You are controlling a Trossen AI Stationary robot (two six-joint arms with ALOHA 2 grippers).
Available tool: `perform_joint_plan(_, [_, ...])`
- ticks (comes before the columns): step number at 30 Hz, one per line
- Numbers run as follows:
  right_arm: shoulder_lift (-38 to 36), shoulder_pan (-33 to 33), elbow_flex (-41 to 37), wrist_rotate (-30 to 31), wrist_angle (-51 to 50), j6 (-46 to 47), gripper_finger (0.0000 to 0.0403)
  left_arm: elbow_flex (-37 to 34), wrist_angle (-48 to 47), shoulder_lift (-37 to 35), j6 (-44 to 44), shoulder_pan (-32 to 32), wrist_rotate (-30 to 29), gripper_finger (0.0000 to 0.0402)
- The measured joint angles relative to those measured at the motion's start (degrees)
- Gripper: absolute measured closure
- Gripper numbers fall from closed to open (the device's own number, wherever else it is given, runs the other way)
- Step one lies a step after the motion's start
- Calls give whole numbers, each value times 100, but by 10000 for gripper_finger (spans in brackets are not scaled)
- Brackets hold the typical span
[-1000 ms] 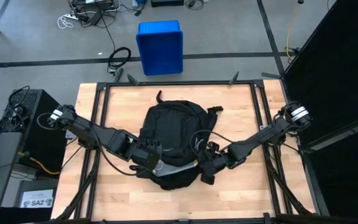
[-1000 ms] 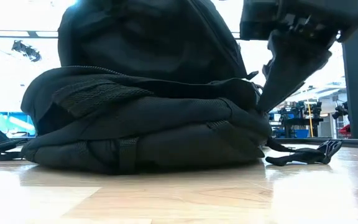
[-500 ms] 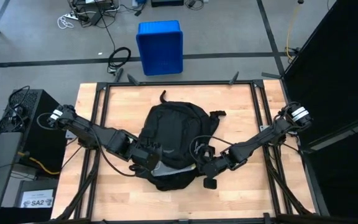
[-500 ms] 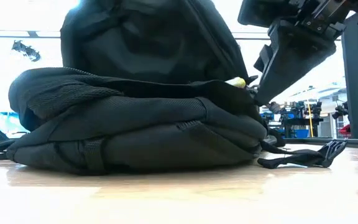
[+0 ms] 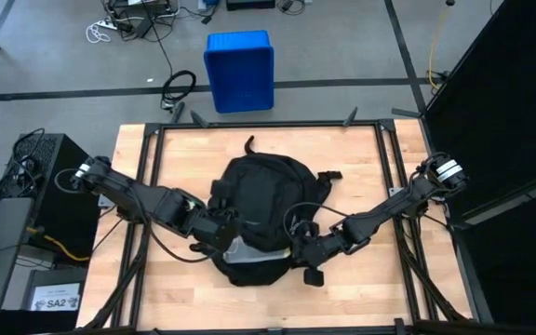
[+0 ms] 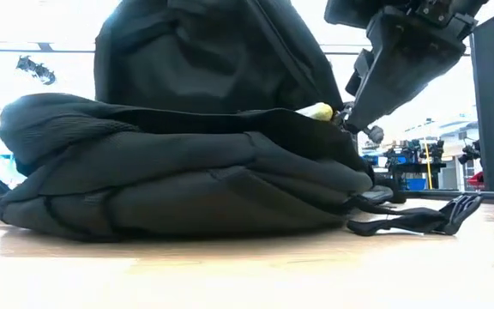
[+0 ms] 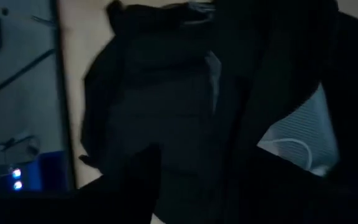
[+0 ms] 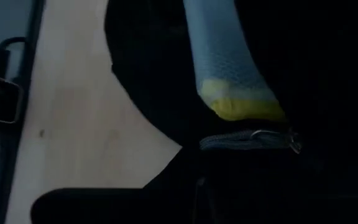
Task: Unpack backpack
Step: Close the backpack
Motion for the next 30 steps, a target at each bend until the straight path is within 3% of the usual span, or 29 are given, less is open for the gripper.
perform_joint_plan(6, [0, -4, 0, -427, 610, -43, 403, 310, 51, -2, 26, -224, -12, 159])
perform_joint_plan(16, [0, -101, 0, -711, 1498, -94, 403, 261, 1353, 39, 740, -1055, -14, 156])
perform_joint_plan(22, [0, -262, 0, -728, 1743, -90, 403, -496, 2707, 279, 869, -1501, -40, 156])
perform_joint_plan(30, [0, -372, -2, -1011, 2084, -89, 403, -1687, 5167, 1020, 884, -1434, -989, 156])
